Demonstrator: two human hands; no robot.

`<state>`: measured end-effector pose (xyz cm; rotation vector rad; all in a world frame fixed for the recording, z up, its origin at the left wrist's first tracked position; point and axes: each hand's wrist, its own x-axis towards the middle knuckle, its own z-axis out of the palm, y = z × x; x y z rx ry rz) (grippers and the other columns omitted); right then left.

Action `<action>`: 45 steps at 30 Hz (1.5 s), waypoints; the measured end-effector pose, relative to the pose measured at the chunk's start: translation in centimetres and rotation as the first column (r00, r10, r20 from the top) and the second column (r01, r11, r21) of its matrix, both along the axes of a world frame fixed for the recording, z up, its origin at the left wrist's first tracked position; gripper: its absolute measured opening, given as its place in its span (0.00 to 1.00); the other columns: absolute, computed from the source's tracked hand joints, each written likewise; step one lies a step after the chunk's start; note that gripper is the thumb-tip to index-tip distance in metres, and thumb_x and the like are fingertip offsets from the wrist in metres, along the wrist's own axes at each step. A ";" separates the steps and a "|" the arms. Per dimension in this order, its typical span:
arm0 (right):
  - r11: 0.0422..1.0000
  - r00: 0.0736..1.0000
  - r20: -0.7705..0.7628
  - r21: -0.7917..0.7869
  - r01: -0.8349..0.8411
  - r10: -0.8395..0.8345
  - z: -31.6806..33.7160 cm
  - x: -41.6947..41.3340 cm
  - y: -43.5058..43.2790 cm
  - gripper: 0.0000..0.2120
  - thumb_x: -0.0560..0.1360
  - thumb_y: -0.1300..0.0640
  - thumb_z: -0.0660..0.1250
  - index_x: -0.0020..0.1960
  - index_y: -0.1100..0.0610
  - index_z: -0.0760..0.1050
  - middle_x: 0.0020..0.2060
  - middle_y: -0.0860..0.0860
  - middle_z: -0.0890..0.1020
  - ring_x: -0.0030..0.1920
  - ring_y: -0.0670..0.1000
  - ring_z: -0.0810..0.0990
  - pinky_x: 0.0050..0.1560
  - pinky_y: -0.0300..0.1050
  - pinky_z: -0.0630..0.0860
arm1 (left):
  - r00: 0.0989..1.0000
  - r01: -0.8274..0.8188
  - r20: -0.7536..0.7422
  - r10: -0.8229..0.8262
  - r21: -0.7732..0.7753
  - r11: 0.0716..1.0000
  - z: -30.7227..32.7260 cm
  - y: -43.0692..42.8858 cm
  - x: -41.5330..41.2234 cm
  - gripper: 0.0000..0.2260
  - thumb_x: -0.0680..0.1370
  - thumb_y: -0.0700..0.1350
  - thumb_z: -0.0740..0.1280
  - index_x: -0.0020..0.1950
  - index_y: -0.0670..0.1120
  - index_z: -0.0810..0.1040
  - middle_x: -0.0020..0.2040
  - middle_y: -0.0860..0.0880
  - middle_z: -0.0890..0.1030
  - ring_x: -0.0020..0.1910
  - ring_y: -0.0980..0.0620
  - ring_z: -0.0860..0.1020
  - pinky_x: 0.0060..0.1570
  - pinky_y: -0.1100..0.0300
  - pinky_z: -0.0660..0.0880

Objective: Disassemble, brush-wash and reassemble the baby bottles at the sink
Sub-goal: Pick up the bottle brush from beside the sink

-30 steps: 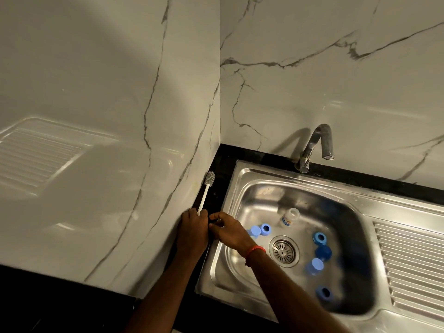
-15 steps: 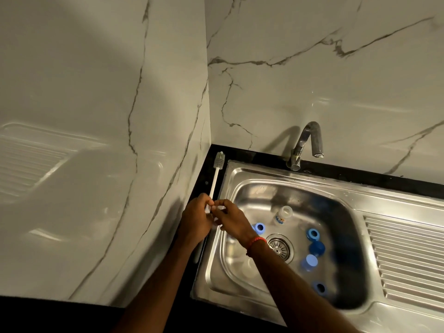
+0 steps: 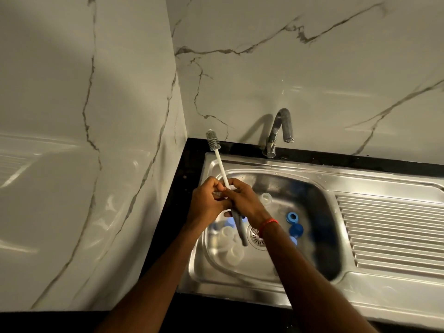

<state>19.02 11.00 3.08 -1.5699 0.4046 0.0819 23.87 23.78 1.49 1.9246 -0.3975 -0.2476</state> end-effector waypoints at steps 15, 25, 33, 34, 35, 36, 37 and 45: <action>0.851 0.982 -0.064 -0.511 0.122 -0.179 -4.5 -6.4 -6.7 0.06 0.79 0.52 0.66 0.53 0.52 0.80 0.40 0.49 0.83 0.41 0.50 0.82 0.46 0.51 0.82 | 0.957 0.271 -0.085 -0.277 0.595 0.757 -5.6 -1.7 -0.5 0.07 0.74 0.56 0.71 0.41 0.56 0.77 0.47 0.56 0.83 0.48 0.51 0.82 0.48 0.53 0.79; 0.868 0.950 -0.146 -0.463 0.180 -0.275 -4.4 -9.0 -7.9 0.06 0.77 0.53 0.67 0.49 0.55 0.79 0.41 0.51 0.84 0.43 0.52 0.83 0.44 0.46 0.78 | 0.866 0.371 -0.111 -0.487 0.796 0.479 -9.4 -3.7 -0.6 0.21 0.76 0.39 0.68 0.66 0.55 0.73 0.66 0.53 0.75 0.61 0.49 0.75 0.50 0.56 0.74; 0.873 0.942 -0.159 -0.446 0.199 -0.296 -5.3 -9.5 -9.0 0.05 0.79 0.53 0.68 0.50 0.54 0.79 0.40 0.49 0.83 0.38 0.45 0.80 0.32 0.28 0.72 | 0.798 0.420 -0.158 -0.581 0.838 0.349 -11.3 -5.1 0.3 0.23 0.76 0.34 0.66 0.67 0.54 0.76 0.67 0.51 0.74 0.65 0.48 0.73 0.53 0.55 0.73; 0.873 0.940 -0.157 -0.442 0.207 -0.303 -5.4 -9.5 -9.1 0.05 0.79 0.53 0.68 0.51 0.54 0.79 0.40 0.50 0.83 0.39 0.45 0.81 0.33 0.28 0.72 | 0.797 0.427 -0.166 -0.581 0.835 0.347 -11.3 -5.1 0.3 0.22 0.76 0.34 0.67 0.65 0.54 0.77 0.66 0.51 0.75 0.64 0.49 0.74 0.54 0.56 0.74; 0.873 0.938 -0.157 -0.438 0.214 -0.309 -5.6 -9.6 -9.2 0.06 0.79 0.53 0.68 0.51 0.55 0.79 0.40 0.50 0.83 0.39 0.46 0.81 0.33 0.29 0.72 | 0.798 0.432 -0.173 -0.577 0.833 0.346 -11.4 -5.2 0.4 0.21 0.75 0.34 0.68 0.64 0.54 0.79 0.65 0.51 0.76 0.63 0.49 0.76 0.54 0.56 0.75; 0.874 0.937 -0.160 -0.435 0.216 -0.311 -5.7 -9.6 -9.2 0.06 0.79 0.53 0.68 0.51 0.55 0.79 0.40 0.49 0.83 0.40 0.47 0.82 0.34 0.30 0.73 | 0.802 0.432 -0.177 -0.571 0.832 0.349 -11.3 -5.2 0.5 0.20 0.75 0.34 0.68 0.61 0.54 0.80 0.64 0.51 0.77 0.60 0.48 0.78 0.53 0.56 0.76; 0.874 0.935 -0.164 -0.434 0.217 -0.313 -5.9 -9.7 -9.3 0.06 0.79 0.52 0.67 0.51 0.54 0.79 0.40 0.49 0.83 0.40 0.47 0.82 0.35 0.31 0.73 | 0.808 0.429 -0.181 -0.561 0.832 0.351 -11.2 -5.3 0.6 0.18 0.75 0.35 0.68 0.59 0.54 0.81 0.62 0.51 0.79 0.58 0.48 0.79 0.51 0.56 0.77; 0.874 0.941 -0.165 -0.445 0.196 -0.295 -6.1 -9.4 -9.0 0.03 0.79 0.52 0.68 0.49 0.51 0.77 0.39 0.46 0.81 0.38 0.45 0.80 0.36 0.33 0.74 | 0.830 0.380 -0.163 -0.533 0.864 0.329 -9.8 -5.9 1.0 0.15 0.74 0.36 0.66 0.53 0.52 0.84 0.53 0.50 0.82 0.49 0.47 0.81 0.39 0.59 0.71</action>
